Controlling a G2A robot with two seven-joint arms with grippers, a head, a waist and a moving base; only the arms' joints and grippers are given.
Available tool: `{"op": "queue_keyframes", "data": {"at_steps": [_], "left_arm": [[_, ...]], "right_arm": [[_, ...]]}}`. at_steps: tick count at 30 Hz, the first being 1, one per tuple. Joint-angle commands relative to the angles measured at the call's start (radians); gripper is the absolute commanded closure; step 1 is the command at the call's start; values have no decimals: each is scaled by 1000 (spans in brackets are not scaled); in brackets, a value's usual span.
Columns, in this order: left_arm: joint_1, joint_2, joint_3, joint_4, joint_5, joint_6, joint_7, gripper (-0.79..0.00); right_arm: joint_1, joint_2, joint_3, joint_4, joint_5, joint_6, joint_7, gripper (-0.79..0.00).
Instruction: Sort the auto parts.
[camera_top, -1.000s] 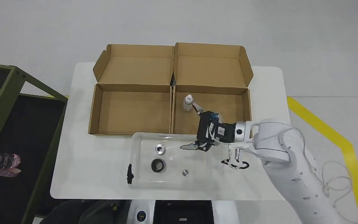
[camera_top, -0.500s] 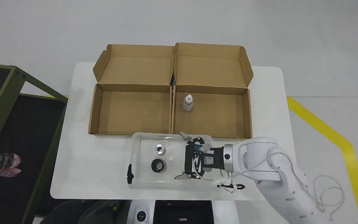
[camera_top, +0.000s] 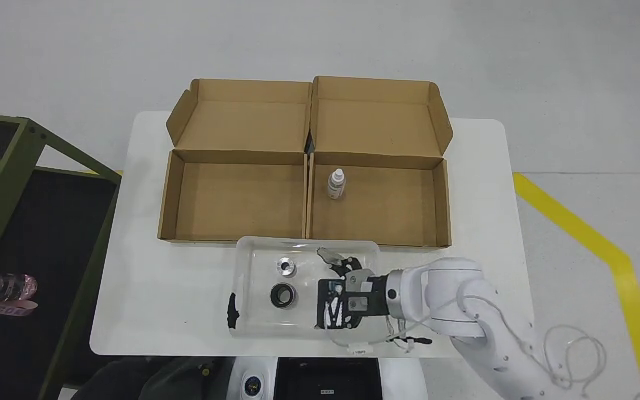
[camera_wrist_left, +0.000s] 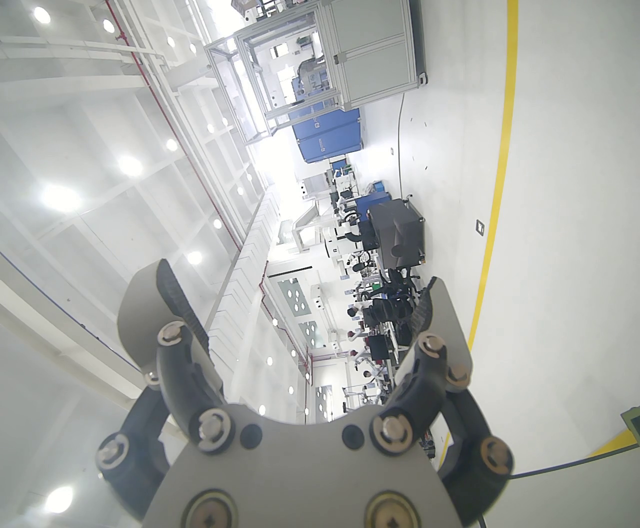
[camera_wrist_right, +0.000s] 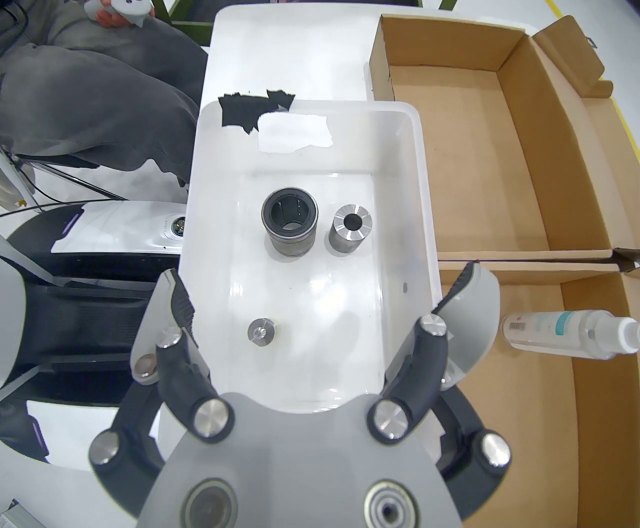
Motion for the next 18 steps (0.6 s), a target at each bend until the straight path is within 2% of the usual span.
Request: {"op": "queue_keyframes", "data": {"at_steps": [1,18], "left_arm": [[0,0,0,0,0,0,0,-785],[0,0,0,0,0,0,0,-785]], "right_arm": [[-4,1,-9,3,-23,3,-4,-785],[-5,8,-64,36,-157,10,8,-785]]}}
